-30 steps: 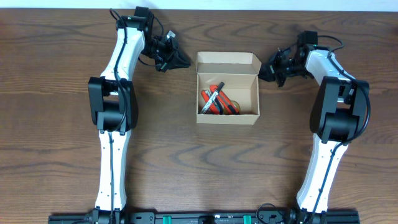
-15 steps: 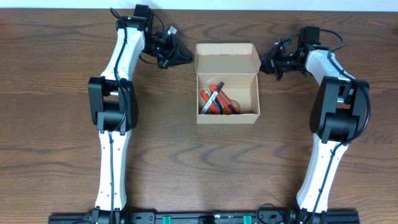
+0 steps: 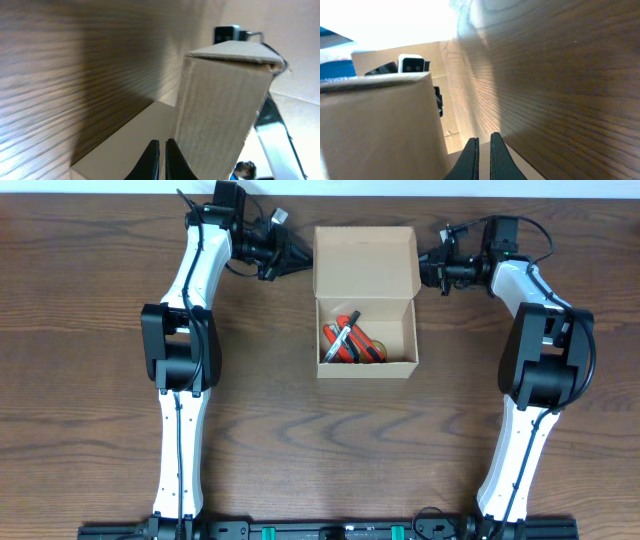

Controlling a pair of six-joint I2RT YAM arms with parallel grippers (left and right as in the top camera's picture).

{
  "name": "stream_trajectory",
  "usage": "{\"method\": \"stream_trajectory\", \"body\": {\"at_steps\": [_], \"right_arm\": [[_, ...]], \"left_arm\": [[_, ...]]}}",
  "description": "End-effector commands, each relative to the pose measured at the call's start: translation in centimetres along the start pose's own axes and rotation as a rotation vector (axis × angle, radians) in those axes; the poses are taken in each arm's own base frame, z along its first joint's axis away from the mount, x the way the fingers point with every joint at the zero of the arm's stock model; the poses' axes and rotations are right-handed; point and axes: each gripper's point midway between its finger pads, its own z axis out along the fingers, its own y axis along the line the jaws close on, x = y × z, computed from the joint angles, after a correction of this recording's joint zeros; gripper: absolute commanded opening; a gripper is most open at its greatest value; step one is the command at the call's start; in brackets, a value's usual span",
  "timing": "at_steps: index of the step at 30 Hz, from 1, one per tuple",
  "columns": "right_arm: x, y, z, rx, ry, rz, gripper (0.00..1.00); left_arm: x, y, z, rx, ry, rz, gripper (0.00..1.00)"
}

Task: Pack container
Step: 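Push the lid flaps inward with both grippers to close the lid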

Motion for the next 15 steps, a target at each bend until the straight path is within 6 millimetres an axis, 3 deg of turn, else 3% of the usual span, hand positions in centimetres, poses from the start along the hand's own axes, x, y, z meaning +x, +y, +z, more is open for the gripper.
{"method": "stream_trajectory", "body": {"at_steps": [1, 7, 15], "right_arm": [[0.8, 0.6, 0.5, -0.047, 0.047, 0.013, 0.01], [0.8, 0.6, 0.5, -0.047, 0.047, 0.012, 0.01], [0.8, 1.3, 0.4, -0.078, 0.057, -0.013, 0.02]], "left_arm": [[0.4, -1.8, -0.2, 0.093, 0.028, 0.042, 0.06], [0.0, -2.1, -0.9, 0.122, 0.021, 0.058, 0.06], [-0.4, -4.6, -2.9, 0.283, 0.036, 0.142, 0.06]]}}
